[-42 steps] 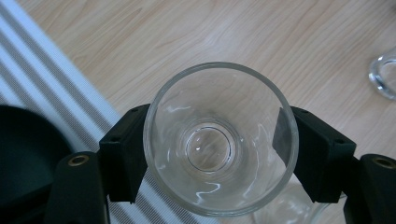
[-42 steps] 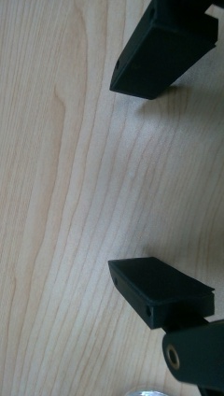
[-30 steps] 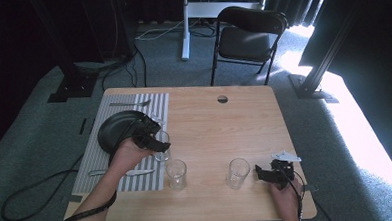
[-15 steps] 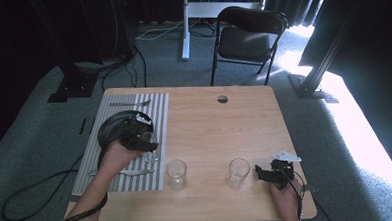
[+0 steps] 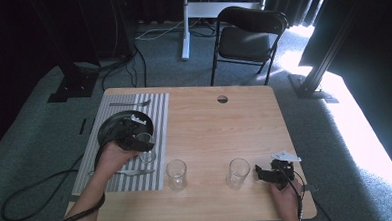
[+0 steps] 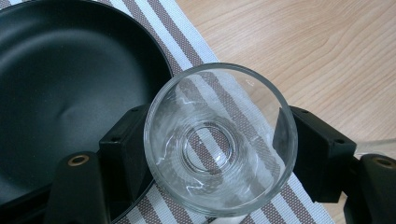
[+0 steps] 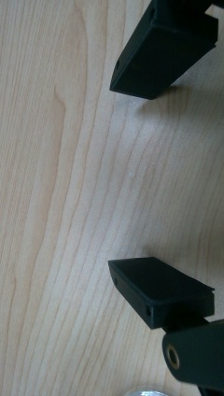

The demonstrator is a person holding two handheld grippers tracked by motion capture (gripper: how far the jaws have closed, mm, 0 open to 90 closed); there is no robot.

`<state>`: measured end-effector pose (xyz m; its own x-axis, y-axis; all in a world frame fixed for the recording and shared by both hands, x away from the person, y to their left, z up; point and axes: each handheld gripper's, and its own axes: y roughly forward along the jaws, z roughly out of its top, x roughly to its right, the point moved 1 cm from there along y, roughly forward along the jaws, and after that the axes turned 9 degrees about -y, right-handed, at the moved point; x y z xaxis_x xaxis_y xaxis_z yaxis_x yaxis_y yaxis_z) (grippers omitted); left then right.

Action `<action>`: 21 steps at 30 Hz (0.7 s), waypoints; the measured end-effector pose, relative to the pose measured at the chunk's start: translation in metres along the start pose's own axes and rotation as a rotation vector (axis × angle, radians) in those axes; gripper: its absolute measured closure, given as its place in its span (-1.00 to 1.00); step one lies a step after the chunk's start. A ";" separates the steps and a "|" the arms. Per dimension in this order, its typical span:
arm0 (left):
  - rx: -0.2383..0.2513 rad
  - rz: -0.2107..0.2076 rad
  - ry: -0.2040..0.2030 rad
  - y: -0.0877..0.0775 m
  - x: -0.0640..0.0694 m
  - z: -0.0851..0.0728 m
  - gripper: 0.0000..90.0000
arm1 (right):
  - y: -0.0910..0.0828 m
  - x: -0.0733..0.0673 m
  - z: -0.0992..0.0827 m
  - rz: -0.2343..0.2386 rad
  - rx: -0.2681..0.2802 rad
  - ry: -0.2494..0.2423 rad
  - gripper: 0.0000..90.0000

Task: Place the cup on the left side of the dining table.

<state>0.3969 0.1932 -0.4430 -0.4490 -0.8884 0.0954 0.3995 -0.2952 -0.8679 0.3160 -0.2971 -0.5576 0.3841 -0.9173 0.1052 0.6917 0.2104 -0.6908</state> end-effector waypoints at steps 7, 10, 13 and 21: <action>-0.007 -0.001 0.020 -0.001 0.004 -0.003 -0.35 | 0.000 0.000 0.000 0.000 0.000 0.000 -0.73; -0.011 0.005 0.035 -0.001 0.006 -0.003 -0.35 | 0.000 0.000 0.000 0.000 0.000 0.000 -0.73; -0.004 0.007 0.035 -0.001 0.007 -0.003 -0.35 | 0.000 0.000 0.000 0.000 0.000 0.000 -0.73; 0.013 0.004 0.042 -0.001 0.007 -0.006 -0.36 | 0.000 0.000 0.000 0.000 0.000 0.000 -0.73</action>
<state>0.3883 0.1895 -0.4447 -0.4807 -0.8739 0.0715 0.4111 -0.2967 -0.8620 0.3159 -0.2970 -0.5576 0.3840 -0.9173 0.1053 0.6918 0.2103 -0.6908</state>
